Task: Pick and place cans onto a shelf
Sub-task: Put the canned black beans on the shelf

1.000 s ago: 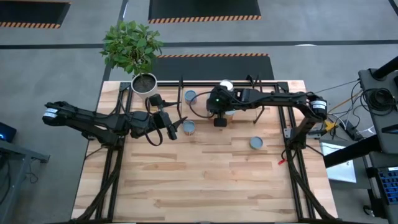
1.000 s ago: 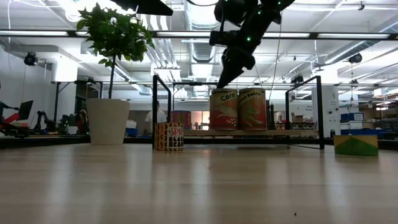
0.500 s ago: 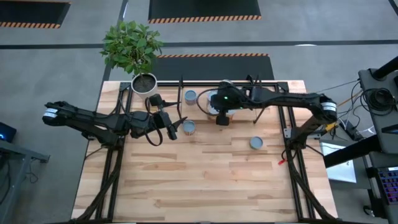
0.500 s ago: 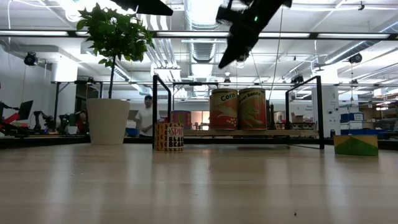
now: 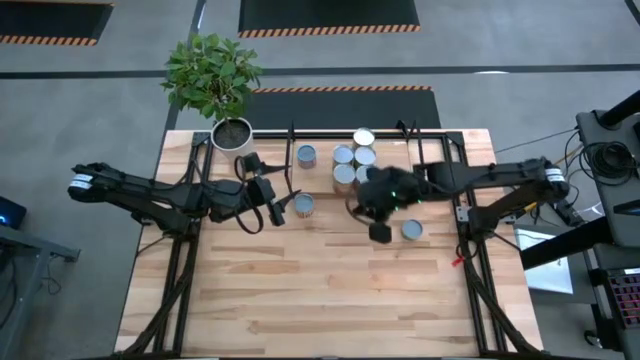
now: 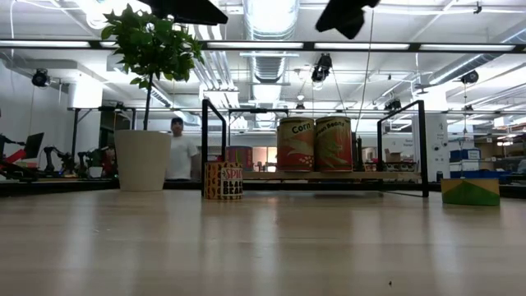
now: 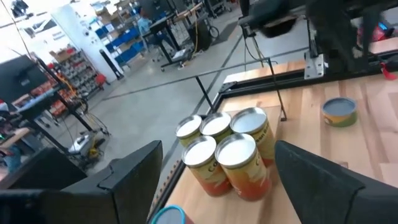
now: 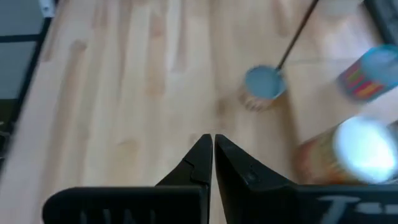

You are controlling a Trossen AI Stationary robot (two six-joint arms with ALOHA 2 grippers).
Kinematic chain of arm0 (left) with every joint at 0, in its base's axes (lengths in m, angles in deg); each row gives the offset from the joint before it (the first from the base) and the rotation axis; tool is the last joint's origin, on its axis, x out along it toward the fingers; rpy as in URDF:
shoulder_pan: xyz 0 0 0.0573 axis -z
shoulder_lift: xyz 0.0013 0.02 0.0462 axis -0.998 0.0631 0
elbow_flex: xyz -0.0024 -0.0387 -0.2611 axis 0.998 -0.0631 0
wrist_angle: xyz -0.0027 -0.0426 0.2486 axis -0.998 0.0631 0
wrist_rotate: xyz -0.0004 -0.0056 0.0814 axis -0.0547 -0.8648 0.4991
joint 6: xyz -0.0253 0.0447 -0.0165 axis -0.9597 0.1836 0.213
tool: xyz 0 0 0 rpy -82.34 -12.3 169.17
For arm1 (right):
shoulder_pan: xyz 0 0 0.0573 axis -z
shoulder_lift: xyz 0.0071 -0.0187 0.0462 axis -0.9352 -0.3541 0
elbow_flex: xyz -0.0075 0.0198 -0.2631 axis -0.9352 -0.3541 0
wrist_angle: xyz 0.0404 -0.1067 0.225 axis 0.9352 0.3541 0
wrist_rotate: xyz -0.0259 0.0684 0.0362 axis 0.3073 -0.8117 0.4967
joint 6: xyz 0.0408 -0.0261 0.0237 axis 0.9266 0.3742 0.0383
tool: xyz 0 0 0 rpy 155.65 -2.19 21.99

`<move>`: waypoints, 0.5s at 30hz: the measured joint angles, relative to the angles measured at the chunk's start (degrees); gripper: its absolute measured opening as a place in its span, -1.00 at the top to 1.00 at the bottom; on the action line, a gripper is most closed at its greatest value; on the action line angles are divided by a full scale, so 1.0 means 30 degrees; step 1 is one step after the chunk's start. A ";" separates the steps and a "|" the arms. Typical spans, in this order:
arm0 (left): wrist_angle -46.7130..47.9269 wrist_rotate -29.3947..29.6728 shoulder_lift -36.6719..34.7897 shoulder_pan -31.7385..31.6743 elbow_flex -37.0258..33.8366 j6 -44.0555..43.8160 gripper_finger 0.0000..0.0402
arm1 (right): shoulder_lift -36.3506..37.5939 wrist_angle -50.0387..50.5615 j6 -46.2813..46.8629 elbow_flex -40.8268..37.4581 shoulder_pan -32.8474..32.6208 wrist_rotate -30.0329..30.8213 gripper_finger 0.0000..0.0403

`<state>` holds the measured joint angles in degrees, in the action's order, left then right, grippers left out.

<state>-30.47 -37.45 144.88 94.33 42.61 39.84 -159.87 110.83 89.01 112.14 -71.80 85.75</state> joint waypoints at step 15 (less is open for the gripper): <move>0.4723 -0.1707 0.0120 0.0044 0.0000 -0.5062 -0.44 | -0.1236 0.0275 0.2615 -0.2095 -0.3414 0.2304 0.96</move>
<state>-16.30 -42.57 145.24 94.46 42.61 24.65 -163.57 111.65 96.85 105.85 -82.04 92.67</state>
